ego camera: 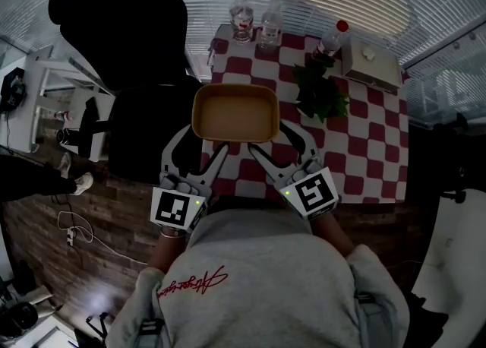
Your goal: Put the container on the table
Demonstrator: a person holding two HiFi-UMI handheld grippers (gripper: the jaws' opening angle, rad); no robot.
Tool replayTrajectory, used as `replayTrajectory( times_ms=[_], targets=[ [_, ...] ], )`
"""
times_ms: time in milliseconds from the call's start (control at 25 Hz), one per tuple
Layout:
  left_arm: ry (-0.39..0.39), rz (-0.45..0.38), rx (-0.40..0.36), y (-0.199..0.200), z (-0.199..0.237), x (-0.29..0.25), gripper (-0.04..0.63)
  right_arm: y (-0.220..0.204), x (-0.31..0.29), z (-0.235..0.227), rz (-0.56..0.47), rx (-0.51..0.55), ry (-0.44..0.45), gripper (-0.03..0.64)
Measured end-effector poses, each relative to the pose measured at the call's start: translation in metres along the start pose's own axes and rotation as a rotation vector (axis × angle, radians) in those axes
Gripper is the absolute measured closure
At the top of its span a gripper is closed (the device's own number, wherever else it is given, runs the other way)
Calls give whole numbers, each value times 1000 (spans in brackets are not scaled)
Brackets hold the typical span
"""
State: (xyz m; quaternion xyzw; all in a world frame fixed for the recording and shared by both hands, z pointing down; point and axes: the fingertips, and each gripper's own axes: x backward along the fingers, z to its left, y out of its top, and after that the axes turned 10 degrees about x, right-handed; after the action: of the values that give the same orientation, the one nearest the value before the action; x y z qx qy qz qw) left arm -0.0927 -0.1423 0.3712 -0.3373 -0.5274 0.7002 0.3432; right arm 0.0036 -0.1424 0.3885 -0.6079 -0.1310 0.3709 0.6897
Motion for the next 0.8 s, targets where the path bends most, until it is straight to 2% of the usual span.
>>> replayTrajectory(
  times_ms=[480, 800],
  targets=[
    [1, 10, 5, -13, 5, 0, 291, -9, -6, 3, 26, -5, 9, 325],
    [6, 46, 11, -26, 8, -3, 290, -19, -9, 3, 53, 4, 14, 328]
  ],
)
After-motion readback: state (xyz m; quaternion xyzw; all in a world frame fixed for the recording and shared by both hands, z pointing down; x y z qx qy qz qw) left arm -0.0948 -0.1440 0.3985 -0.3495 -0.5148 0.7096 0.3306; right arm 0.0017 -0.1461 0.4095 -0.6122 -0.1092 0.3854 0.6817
